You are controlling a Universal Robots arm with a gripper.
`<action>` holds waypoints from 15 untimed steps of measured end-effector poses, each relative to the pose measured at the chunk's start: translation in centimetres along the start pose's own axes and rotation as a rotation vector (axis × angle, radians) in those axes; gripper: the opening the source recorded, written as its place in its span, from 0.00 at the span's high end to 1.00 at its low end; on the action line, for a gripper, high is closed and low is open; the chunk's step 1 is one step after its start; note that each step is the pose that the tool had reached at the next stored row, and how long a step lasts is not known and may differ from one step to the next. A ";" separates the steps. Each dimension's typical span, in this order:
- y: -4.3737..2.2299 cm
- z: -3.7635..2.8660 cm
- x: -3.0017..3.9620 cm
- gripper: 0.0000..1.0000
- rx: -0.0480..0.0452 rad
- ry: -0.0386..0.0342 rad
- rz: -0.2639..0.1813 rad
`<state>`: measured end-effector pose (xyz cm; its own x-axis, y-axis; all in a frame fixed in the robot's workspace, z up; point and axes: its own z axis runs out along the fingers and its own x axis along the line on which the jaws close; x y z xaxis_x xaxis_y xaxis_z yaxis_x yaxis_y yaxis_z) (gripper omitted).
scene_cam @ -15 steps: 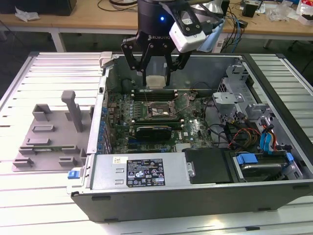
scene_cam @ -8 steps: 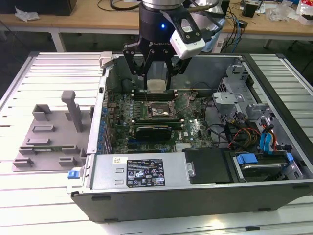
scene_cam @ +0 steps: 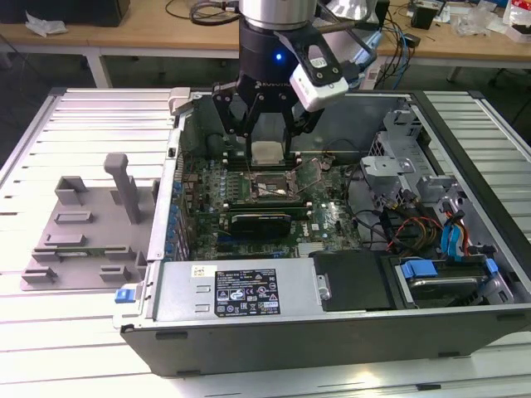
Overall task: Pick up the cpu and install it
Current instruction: 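Pick up the cpu and move it towards the insertion slot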
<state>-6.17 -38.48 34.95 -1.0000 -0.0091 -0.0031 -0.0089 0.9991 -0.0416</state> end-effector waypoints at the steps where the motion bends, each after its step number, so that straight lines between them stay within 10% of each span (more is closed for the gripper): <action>1: 0.02 0.43 -0.06 0.45 0.0001 0.0001 0.000; 7: 0.73 1.68 -0.23 0.45 -0.0001 0.0001 0.000; 15: 3.28 2.87 -0.37 0.45 -0.0001 0.0000 0.000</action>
<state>-5.82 -35.31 31.95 -1.0000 -0.0091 -0.0030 -0.0090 0.9991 -0.0416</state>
